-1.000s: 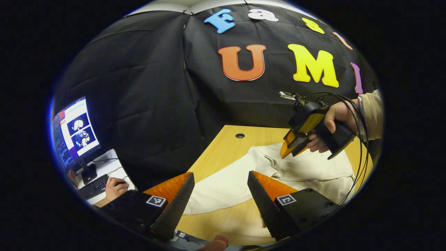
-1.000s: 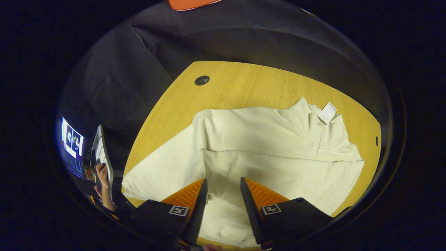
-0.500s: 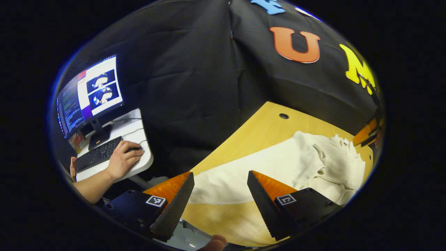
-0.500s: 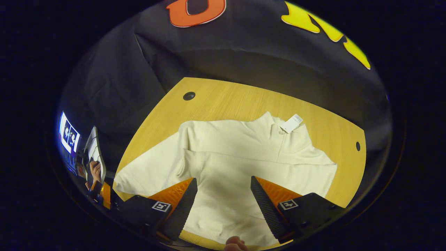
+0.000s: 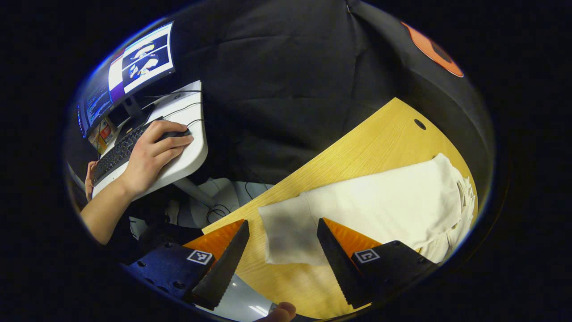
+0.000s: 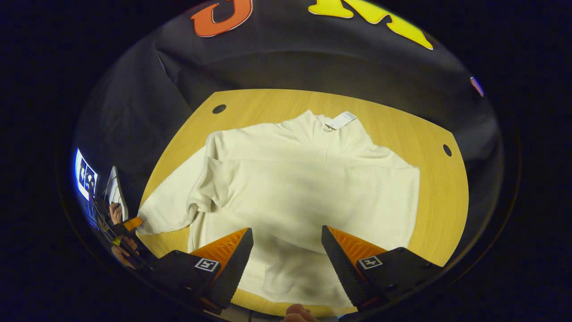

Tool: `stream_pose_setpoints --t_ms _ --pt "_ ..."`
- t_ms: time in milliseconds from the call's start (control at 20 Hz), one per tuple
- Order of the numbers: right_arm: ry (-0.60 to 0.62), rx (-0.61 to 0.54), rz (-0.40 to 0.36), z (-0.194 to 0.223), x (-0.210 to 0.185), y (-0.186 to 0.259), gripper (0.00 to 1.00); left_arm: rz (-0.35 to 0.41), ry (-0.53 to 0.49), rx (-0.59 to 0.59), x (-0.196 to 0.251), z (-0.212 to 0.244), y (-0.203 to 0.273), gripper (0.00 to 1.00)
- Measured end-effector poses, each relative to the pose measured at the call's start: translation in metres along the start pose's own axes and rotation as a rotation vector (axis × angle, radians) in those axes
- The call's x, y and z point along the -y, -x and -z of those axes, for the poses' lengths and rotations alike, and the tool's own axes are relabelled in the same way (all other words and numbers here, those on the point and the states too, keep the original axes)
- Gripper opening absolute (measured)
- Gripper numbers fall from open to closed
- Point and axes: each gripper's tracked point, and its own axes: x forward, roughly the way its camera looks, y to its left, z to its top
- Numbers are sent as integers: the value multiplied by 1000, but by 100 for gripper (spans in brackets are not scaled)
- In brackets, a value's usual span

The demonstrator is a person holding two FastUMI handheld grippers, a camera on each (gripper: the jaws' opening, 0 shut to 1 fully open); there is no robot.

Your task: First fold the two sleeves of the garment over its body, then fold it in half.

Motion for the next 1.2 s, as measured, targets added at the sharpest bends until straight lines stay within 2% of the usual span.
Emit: stream_pose_setpoints --t_ms 50,100,250,350,550,600,650,750,850,900,950,1000,1100,1150,1200 --pt "4 -6 7 7 6 0 92 1 -2 -21 2 3 -3 99" --pt "1 -8 10 13 11 1 96 5 -5 -45 4 6 -5 98" --pt "-40 -14 -1 25 20 5 96 30 21 -90 10 9 -12 96" --pt "-56 -15 -15 30 25 12 96 24 33 -122 9 8 -12 91" --pt "-58 -12 5 41 47 24 96 28 35 -178 9 9 -11 88" --pt "-54 -6 8 42 51 27 93 24 39 -186 7 8 -13 88" --pt "-53 -1 12 42 57 29 96 20 47 -188 7 7 -13 87" --pt "-78 35 -13 38 62 40 96 25 45 -198 10 4 -16 75" --pt "-108 72 -19 34 71 50 96 43 27 -218 16 4 -14 56" --pt "-119 82 -14 35 79 55 96 58 30 -225 21 4 -15 43" --pt "-132 88 -18 37 83 58 96 54 36 -228 23 4 -15 36" --pt "-143 91 -19 40 88 60 96 50 31 -229 24 2 -13 22" --pt "-171 99 2 44 107 63 96 34 14 -234 23 2 -12 17" --pt "-190 98 2 47 112 63 92 28 4 -236 25 1 -11 16" --pt "-208 94 2 50 119 63 96 23 0 -236 25 0 -8 13"
